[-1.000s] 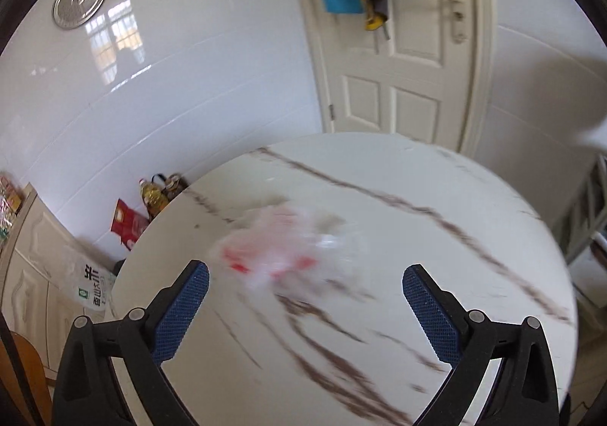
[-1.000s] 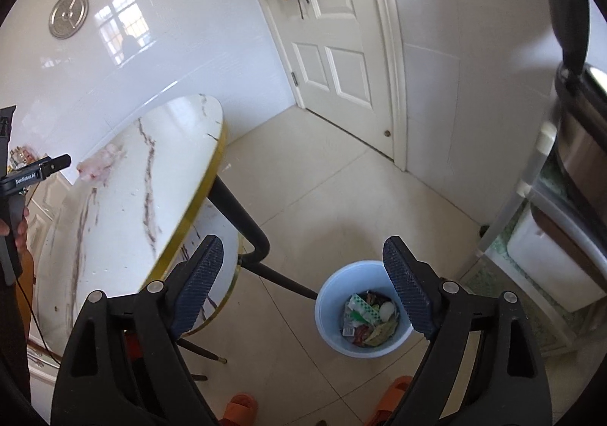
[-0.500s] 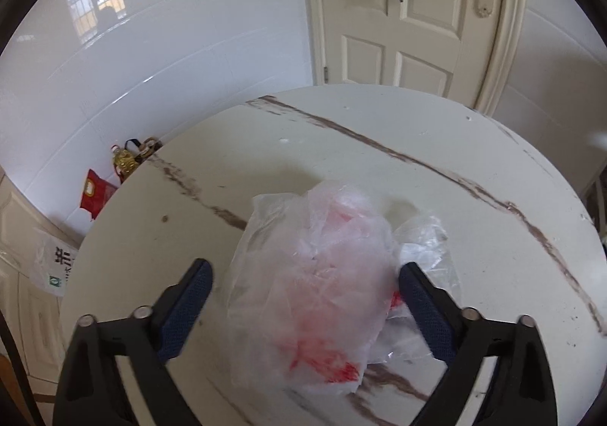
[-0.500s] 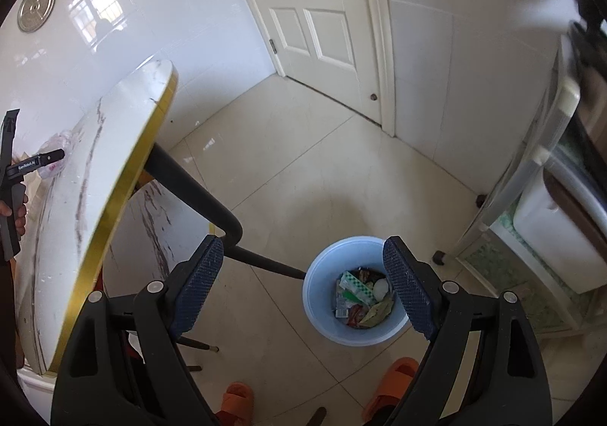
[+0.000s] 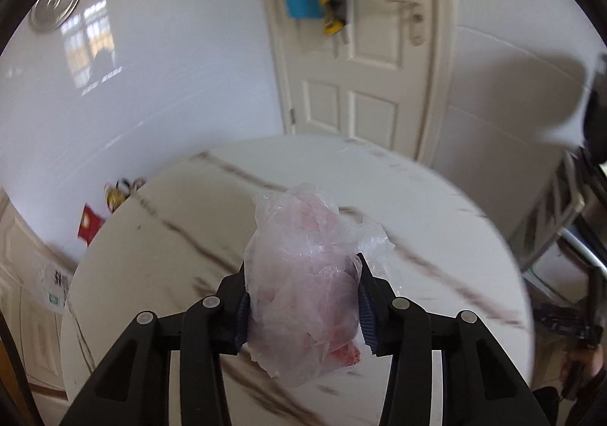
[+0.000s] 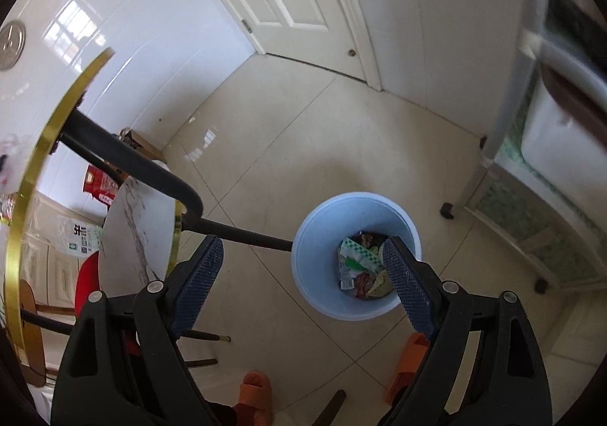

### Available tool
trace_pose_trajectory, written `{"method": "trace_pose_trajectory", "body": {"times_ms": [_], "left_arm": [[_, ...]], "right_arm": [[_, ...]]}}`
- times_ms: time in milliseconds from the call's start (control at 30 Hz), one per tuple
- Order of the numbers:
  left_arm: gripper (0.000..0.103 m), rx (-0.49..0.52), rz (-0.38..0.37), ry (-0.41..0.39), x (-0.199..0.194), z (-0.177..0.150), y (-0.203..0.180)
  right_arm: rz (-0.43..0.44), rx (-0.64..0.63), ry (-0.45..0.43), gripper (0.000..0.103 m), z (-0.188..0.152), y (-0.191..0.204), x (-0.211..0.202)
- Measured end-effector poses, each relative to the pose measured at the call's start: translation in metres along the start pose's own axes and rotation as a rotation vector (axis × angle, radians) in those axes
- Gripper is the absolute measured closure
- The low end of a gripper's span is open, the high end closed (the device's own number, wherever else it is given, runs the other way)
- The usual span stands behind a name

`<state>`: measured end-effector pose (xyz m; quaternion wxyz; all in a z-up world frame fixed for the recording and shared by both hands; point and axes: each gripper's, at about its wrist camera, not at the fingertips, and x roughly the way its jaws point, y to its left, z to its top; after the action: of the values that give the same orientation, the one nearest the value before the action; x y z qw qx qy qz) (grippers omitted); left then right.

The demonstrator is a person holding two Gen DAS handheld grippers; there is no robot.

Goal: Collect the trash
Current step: 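Carry the plastic bag to the blue bin and open the left gripper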

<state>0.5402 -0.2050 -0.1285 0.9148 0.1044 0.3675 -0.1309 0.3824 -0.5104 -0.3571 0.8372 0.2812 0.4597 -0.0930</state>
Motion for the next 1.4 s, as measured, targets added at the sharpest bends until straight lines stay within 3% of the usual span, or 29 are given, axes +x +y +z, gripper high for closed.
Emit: {"method": "trace_pose_trajectory", "body": {"times_ms": [167,233,433,500,667,833,933,1067,1200,1400], "left_arm": [[0.061,0.124,-0.163,-0.051,-0.035,-0.015,-0.131],[0.061,0.17,-0.178,-0.028,-0.028,-0.023,-0.172],[0.061,0.291,-0.153,0.053,0.037,-0.055,-0.268],[0.061,0.31,-0.13,0.119,0.081,-0.066,-0.291],[0.061,0.324,-0.062,0.28,0.174,-0.112,-0.318],[0.061,0.312,-0.071,0.468,0.264,-0.162,-0.328],[0.061,0.296,-0.074,0.553,0.299,-0.181,-0.328],[0.061,0.302,-0.085,0.594,0.329,-0.196,-0.331],[0.06,0.308,-0.074,0.602,0.353,-0.196,-0.33],[0.052,0.307,-0.071,0.579,0.359,-0.194,-0.323]], "right_arm": [[0.01,0.093,0.011,0.018,-0.016,-0.044,0.013],[0.02,0.143,0.017,0.018,-0.021,-0.064,0.02],[0.033,0.246,0.019,0.018,-0.025,-0.111,0.047],[0.025,0.262,0.037,0.018,-0.024,-0.123,0.064],[-0.02,0.281,0.106,0.019,-0.027,-0.147,0.116],[-0.118,0.273,0.271,0.024,-0.041,-0.165,0.192],[-0.162,0.28,0.375,0.036,-0.055,-0.176,0.232],[-0.187,0.3,0.452,0.051,-0.067,-0.187,0.261],[-0.21,0.261,0.474,0.085,-0.066,-0.182,0.27],[-0.213,0.274,0.464,0.089,-0.067,-0.185,0.268]]}}
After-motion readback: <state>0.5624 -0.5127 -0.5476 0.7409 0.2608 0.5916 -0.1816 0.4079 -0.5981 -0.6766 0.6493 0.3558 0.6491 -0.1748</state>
